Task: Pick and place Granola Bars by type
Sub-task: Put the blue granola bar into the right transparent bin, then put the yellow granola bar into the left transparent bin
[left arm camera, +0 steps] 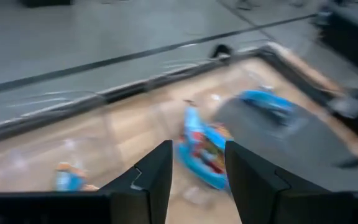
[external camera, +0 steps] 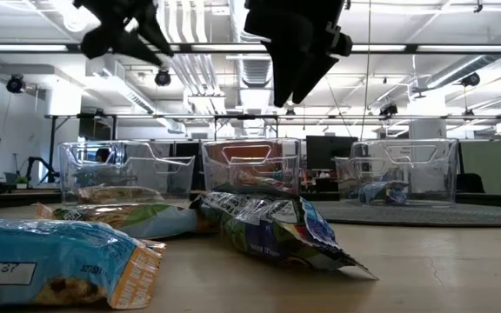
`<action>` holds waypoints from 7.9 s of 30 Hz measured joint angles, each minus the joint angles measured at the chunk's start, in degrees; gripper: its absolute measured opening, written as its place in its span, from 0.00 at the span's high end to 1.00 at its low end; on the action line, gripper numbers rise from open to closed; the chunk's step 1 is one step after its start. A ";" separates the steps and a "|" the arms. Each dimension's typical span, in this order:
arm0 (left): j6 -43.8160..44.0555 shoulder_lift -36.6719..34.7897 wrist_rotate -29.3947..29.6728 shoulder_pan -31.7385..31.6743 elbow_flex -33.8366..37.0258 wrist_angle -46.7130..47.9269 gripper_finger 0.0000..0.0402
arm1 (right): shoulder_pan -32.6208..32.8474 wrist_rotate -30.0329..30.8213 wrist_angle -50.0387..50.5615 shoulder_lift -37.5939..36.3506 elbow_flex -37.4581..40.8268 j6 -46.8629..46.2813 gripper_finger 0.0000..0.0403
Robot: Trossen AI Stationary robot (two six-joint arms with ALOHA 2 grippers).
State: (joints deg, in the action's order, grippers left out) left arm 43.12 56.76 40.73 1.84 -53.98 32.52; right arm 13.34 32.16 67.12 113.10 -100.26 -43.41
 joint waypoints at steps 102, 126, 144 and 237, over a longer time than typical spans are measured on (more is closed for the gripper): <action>18.18 14.57 -11.07 31.43 6.26 -11.98 0.68 | 13.55 -22.94 -26.35 13.44 4.65 -31.50 0.43; 21.45 14.57 -11.03 31.63 8.90 -12.21 0.68 | 13.49 -23.74 -19.72 11.50 4.65 -29.70 0.91; 20.47 14.57 -8.20 31.59 9.12 -12.38 0.68 | 8.49 10.76 20.77 -17.66 8.36 -58.81 0.89; 25.80 22.02 -18.88 32.92 9.29 -21.51 0.68 | 5.69 -30.91 -80.61 -6.47 34.38 -7.68 0.60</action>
State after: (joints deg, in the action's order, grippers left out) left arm 68.92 78.78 21.85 34.77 -44.69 11.02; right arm 19.03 1.26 -13.49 106.63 -65.88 -51.09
